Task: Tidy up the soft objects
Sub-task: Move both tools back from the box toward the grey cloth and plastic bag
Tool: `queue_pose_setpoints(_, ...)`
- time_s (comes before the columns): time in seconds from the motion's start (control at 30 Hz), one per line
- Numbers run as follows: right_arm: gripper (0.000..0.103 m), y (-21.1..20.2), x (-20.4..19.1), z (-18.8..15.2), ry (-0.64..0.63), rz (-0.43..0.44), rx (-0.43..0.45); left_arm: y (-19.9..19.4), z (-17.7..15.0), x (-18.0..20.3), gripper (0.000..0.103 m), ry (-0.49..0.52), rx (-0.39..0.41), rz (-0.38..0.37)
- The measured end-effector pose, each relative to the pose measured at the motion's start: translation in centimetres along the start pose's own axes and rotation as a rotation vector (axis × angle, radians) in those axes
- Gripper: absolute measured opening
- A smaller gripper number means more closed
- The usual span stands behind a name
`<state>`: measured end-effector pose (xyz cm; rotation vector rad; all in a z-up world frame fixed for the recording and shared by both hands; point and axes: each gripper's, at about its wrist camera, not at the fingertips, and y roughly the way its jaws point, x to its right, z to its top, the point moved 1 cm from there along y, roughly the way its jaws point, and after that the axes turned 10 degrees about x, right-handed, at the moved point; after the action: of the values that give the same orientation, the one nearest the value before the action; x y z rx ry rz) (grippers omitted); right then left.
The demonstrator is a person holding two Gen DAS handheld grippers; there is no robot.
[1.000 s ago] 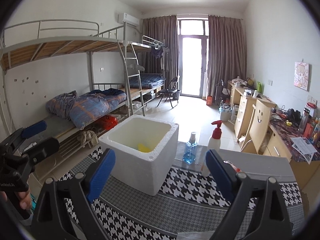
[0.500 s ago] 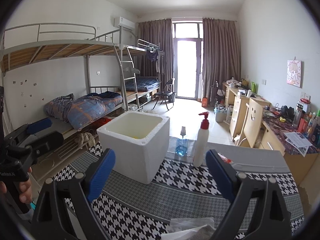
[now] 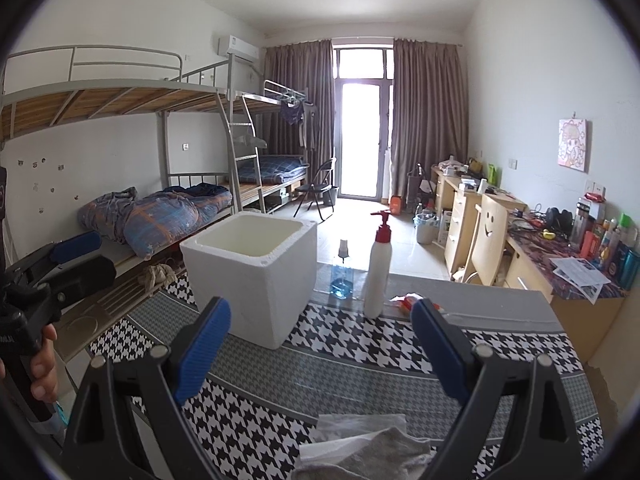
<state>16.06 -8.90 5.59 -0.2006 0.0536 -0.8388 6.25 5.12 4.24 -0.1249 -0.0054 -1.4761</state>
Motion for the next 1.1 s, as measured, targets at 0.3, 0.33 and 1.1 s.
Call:
queue_pose_setpoints(0.3,0.094,-1.6,0.4,-1.6,-0.013,-0.01,-0.003,0.0,-1.3,0.9,0.102,0.005,-0.009,-0.04)
queue_pose_setpoints(0.33,0.094,-1.7,0.5,-1.8,-0.012,-0.012,-0.004,0.0,-1.4,0.9,0.102,0.011,-0.008,-0.041)
queue_pose_setpoints(1.1,0.094,-3.6,2.0,-5.9,0.038,-0.082,-0.063,-0.9,-5.0,3.6,0.102,0.066,-0.036,-0.155)
